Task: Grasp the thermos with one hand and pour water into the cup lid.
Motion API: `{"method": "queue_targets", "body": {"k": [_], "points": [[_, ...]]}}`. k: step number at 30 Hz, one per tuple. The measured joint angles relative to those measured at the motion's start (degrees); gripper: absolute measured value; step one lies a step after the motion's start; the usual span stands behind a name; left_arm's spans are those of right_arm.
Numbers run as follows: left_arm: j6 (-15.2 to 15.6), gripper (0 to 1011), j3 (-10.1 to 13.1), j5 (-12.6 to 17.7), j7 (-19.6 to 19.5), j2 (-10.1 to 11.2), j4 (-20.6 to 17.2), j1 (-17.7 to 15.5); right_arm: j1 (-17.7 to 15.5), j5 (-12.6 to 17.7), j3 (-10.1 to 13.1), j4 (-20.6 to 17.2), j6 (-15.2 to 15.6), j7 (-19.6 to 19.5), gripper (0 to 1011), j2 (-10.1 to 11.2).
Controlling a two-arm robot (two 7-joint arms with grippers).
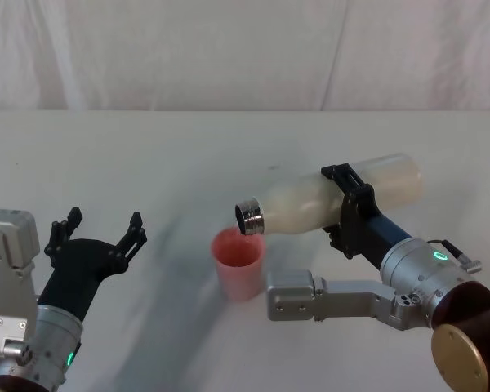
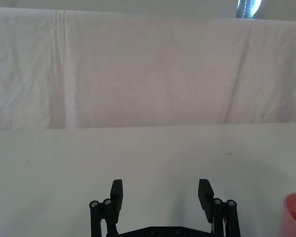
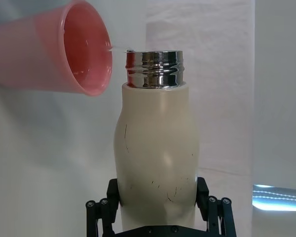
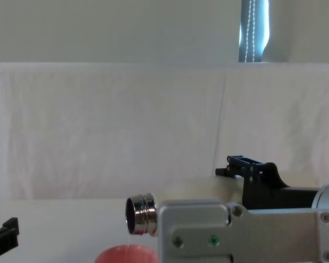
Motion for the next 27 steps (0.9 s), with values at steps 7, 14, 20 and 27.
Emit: {"method": "queue_targets", "body": {"k": [7, 14, 20, 27], "points": [[0.0, 1001, 0.0, 0.0, 0.0, 0.0, 0.0, 0.0, -0.4, 1.8, 0.8, 0.1, -0.8, -1.1, 952, -0.5], [0.0, 1001, 0.0, 0.0, 0.0, 0.0, 0.0, 0.0, -0.6, 3.0, 1.2, 0.0, -1.3, -1.7, 952, -0.7], [0.0, 1001, 0.0, 0.0, 0.0, 0.0, 0.0, 0.0, -0.8, 4.7, 1.8, -0.2, -2.0, -2.5, 952, -0.9], [0.0, 1001, 0.0, 0.0, 0.0, 0.0, 0.0, 0.0, -1.3, 7.0, 2.9, -0.5, -2.8, -3.5, 952, -1.3]]}}
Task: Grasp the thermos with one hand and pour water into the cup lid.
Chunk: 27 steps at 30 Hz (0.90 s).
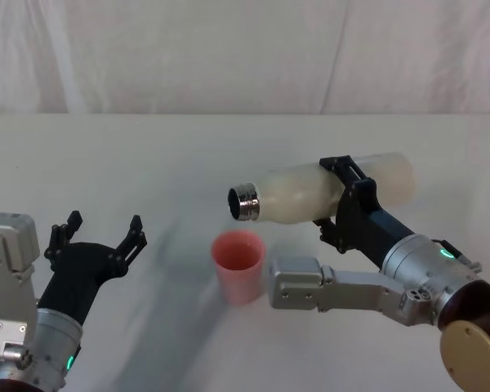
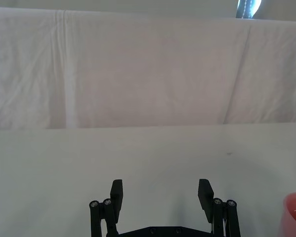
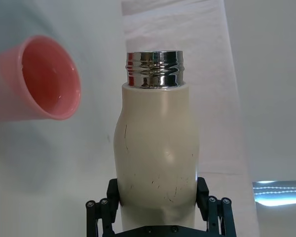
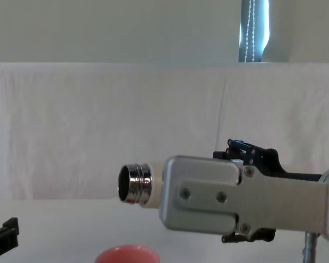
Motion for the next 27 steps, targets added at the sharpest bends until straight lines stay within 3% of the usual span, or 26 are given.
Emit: {"method": "queue_targets", "body": {"k": [8, 27], "points": [[0.0, 1001, 0.0, 0.0, 0.0, 0.0, 0.0, 0.0, -0.3, 1.6, 0.6, -0.4, -0.6, -0.8, 952, -0.2], [0.0, 1001, 0.0, 0.0, 0.0, 0.0, 0.0, 0.0, -2.0, 10.5, 4.3, -0.9, -2.7, -2.5, 952, -2.0]]}}
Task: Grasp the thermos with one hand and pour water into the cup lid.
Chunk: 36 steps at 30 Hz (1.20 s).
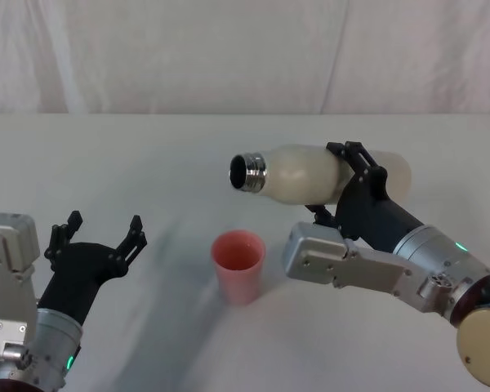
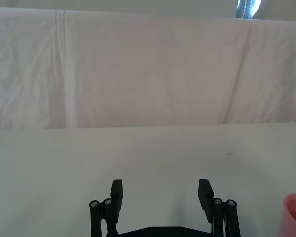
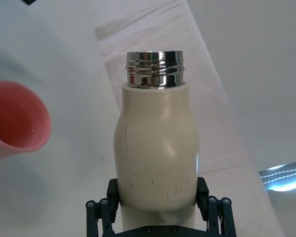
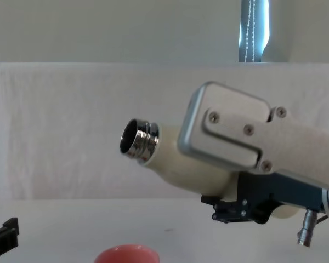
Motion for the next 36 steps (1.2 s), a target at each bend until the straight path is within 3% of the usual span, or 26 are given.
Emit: {"method": "queue_targets", "body": {"k": [27, 36], "points": [[0.0, 1001, 0.0, 0.0, 0.0, 0.0, 0.0, 0.0, -4.2, 17.0, 6.0, 1.6, -6.3, -2.6, 952, -2.2], [0.0, 1001, 0.0, 0.0, 0.0, 0.0, 0.0, 0.0, -6.1, 25.1, 8.7, 3.4, -8.8, -3.4, 952, -4.2]]}}
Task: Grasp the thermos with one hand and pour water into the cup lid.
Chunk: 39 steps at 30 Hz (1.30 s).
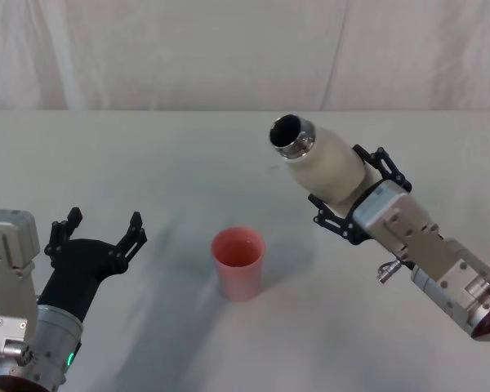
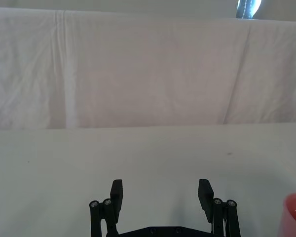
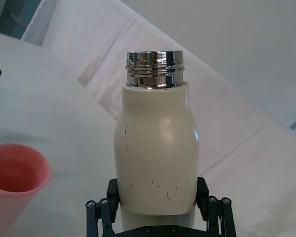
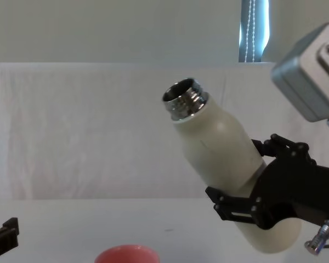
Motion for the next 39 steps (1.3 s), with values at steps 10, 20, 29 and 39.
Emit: {"method": "queue_targets", "body": {"k": [10, 20, 29, 39], "points": [[0.0, 1001, 0.0, 0.0, 0.0, 0.0, 0.0, 0.0, -1.1, 5.4, 1.5, 1.3, -1.7, -0.2, 952, -0.9], [0.0, 1001, 0.0, 0.0, 0.0, 0.0, 0.0, 0.0, -2.7, 12.2, 3.5, 3.5, -4.1, -0.5, 952, -2.4], [0.0, 1001, 0.0, 0.0, 0.0, 0.0, 0.0, 0.0, -3.7, 16.8, 5.0, 5.1, -5.6, -0.6, 952, -3.2], [0.0, 1001, 0.0, 0.0, 0.0, 0.0, 0.0, 0.0, -4.4, 19.9, 5.8, 6.2, -6.8, -0.6, 952, -3.7]]}}
